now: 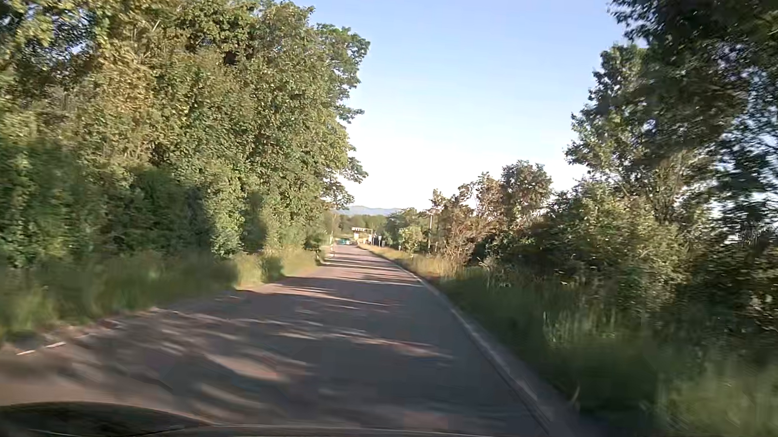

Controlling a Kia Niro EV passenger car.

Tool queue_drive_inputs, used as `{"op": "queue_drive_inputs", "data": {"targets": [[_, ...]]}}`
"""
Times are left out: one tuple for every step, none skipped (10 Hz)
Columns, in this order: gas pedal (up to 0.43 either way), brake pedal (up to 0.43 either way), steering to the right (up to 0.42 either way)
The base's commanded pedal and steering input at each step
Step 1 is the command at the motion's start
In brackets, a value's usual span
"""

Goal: Follow the waypoints while adhering to traffic rules and regulations

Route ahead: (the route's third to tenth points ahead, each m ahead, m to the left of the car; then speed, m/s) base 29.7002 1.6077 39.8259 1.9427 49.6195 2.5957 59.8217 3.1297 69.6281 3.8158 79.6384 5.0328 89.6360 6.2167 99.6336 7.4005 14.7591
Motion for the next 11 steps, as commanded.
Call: {"op": "queue_drive_inputs", "data": {"targets": [[0.079, 0.0, -0.012], [0.079, 0.0, -0.012], [0.079, 0.0, -0.011], [0.067, 0.0, -0.01], [0.067, 0.0, -0.01], [0.067, 0.0, -0.011], [0.067, 0.0, -0.011], [0.067, 0.0, -0.01], [0.067, 0.0, -0.011], [0.067, 0.0, -0.01], [0.067, 0.0, -0.01]]}}
